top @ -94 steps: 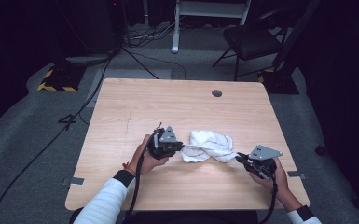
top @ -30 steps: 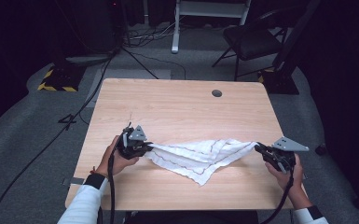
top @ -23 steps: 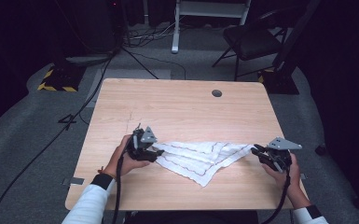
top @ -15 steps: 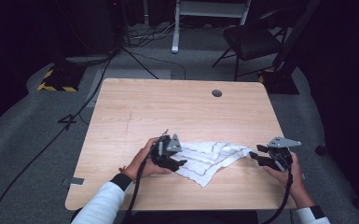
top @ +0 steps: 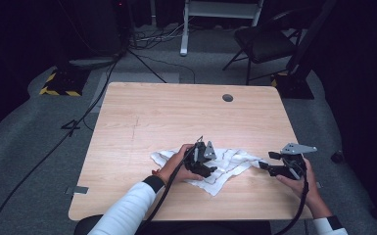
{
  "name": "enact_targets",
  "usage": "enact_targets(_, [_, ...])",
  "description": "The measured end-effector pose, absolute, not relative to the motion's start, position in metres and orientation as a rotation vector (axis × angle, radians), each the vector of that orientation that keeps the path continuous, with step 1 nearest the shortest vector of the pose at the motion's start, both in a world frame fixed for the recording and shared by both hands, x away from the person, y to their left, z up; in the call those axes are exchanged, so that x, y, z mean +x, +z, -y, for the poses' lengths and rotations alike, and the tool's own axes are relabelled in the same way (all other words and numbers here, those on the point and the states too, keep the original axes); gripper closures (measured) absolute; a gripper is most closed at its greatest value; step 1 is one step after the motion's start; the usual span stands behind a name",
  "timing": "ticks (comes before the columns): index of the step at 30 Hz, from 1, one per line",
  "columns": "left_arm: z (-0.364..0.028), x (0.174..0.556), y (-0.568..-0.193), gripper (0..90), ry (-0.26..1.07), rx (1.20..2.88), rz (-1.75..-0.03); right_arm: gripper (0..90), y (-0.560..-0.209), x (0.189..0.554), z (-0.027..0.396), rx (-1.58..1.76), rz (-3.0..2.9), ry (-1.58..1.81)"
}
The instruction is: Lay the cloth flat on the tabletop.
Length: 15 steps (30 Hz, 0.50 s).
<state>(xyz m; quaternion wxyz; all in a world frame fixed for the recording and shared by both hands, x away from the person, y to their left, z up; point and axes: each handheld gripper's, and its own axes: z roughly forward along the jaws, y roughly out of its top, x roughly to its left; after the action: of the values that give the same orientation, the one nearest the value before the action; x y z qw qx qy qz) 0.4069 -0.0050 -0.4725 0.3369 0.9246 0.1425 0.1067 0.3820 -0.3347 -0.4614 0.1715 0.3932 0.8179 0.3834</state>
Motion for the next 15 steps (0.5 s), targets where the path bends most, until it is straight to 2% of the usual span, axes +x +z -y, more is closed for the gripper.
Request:
enact_targets(3, [0.009,0.412,-0.476,48.5,0.279,2.418,-0.377,44.1,-0.464,0.386,0.334,1.184,-2.253,1.048])
enact_targets(9, [0.01,0.418,-0.481,55.7,0.261,2.445,-0.367,42.3,-0.478,0.396,0.332,1.276,-2.251,0.898])
enact_targets(15, [0.009,0.42,-0.483,68.9,0.264,2.454,-0.344,39.6,-0.488,0.397,0.328,1.306,-2.326,0.851])
